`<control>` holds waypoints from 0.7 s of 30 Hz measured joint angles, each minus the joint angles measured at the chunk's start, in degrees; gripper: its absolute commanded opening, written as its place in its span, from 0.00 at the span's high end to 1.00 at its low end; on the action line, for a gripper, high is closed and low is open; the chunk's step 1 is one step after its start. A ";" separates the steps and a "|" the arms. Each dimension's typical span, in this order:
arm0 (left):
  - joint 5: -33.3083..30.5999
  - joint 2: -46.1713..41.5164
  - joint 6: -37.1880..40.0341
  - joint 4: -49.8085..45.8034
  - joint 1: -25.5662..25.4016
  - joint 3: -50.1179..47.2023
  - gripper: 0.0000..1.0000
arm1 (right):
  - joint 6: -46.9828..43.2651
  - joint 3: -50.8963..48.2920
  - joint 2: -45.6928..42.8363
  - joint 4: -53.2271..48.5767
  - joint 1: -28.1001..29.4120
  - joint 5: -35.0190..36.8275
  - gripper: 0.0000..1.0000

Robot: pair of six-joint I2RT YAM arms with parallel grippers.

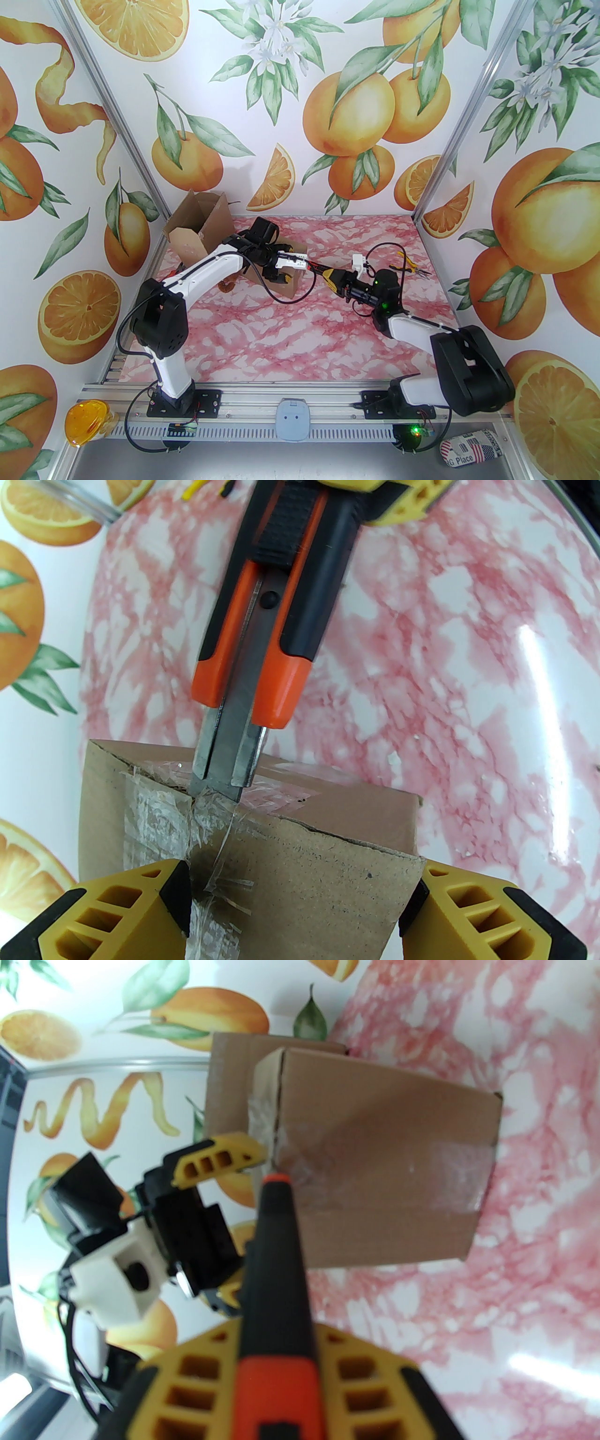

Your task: Unpack the express box

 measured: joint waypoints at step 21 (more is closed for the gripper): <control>1.38 3.39 -5.18 4.13 -0.09 3.34 0.27 | 5.84 -2.78 -2.73 1.55 7.37 0.28 1.00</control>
